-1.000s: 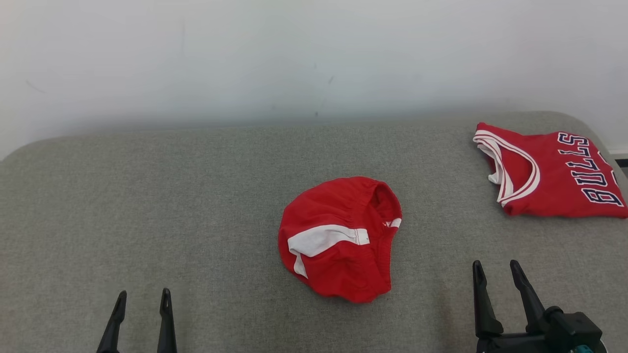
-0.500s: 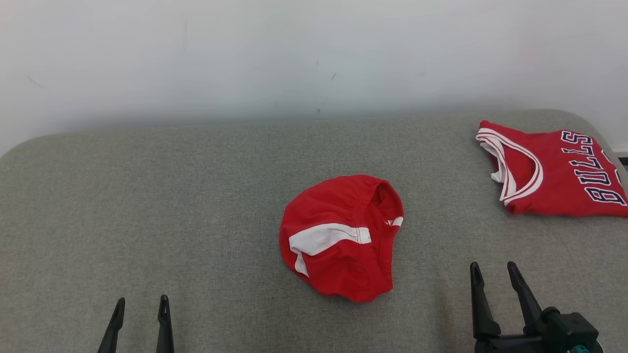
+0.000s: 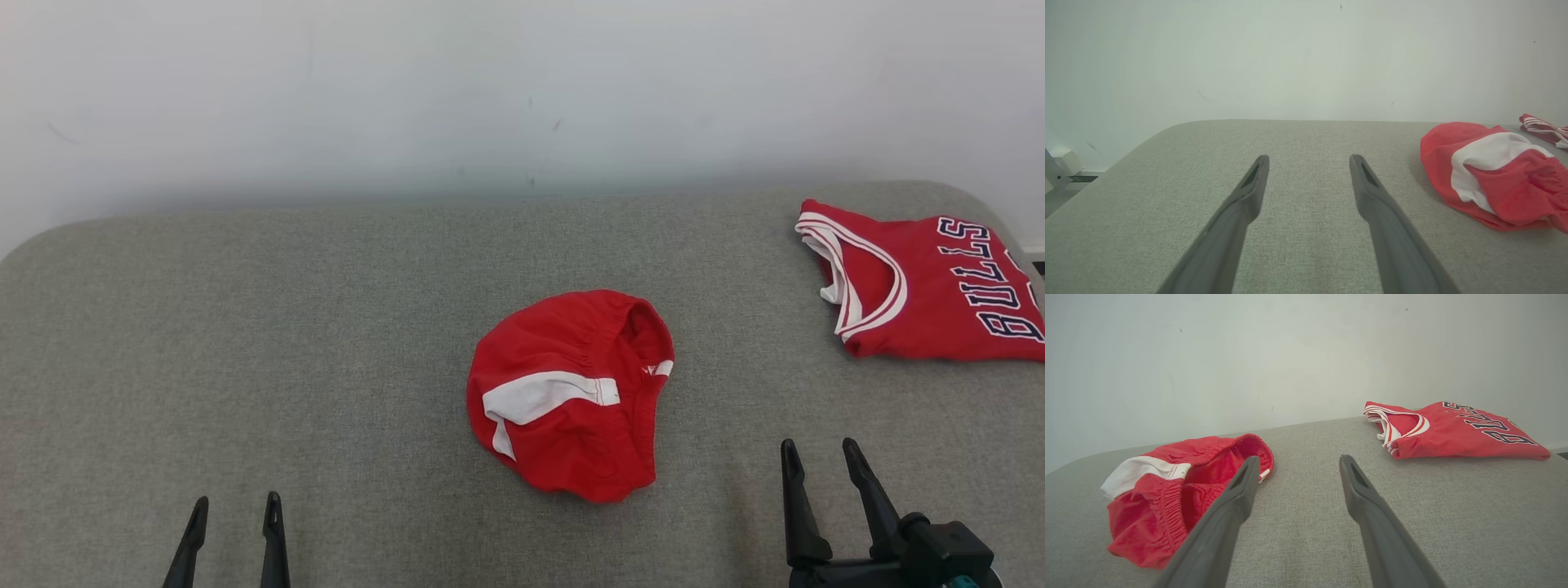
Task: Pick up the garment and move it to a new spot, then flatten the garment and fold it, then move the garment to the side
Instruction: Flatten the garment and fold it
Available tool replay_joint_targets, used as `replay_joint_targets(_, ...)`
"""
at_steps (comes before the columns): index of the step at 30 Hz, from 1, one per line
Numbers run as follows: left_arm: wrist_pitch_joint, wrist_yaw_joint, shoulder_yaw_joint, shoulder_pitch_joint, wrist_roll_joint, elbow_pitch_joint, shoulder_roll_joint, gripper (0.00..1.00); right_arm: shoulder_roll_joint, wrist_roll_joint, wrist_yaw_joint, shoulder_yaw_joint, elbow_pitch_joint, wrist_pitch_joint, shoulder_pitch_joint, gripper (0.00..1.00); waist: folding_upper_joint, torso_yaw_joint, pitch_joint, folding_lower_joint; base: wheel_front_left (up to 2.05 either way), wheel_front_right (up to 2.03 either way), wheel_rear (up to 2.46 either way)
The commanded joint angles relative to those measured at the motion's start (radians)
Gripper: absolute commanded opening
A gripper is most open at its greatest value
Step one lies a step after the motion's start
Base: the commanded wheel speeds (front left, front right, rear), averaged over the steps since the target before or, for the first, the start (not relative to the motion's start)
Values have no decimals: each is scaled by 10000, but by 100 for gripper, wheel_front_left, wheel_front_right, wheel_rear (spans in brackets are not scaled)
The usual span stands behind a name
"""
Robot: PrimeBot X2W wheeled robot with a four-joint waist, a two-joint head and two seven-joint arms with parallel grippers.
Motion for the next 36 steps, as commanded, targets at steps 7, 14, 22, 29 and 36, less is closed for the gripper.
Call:
replay_joint_targets(7, -28, -4, 78, -37, 42, 29, -26, 100, 1, -84, -21, 26, 64, -29, 23, 100, 0, 13, -72, 0, 0, 0, 0)
replay_joint_targets(14, -28, 9, 66, 39, -48, 49, -28, 100, 1, -102, -21, 73, 105, -27, 35, 100, 0, -5, -135, 0, 0, 0, 0)
replay_joint_targets(22, -28, 34, 69, 42, -76, 70, -28, 100, 1, -106, -21, 136, 142, -27, 26, 100, 0, 11, -184, 0, 0, 0, 0)
replay_joint_targets(29, -28, 62, -3, 51, -127, 51, -27, 100, 1, 7, -21, 374, 188, -27, -118, 100, 0, 68, -184, 0, 0, 0, 0)
replay_joint_targets(36, -28, 49, -272, -136, -260, 185, -28, 100, -2, -35, -21, 1352, 480, -29, -820, 100, 0, 357, -158, 0, 0, 0, 0)
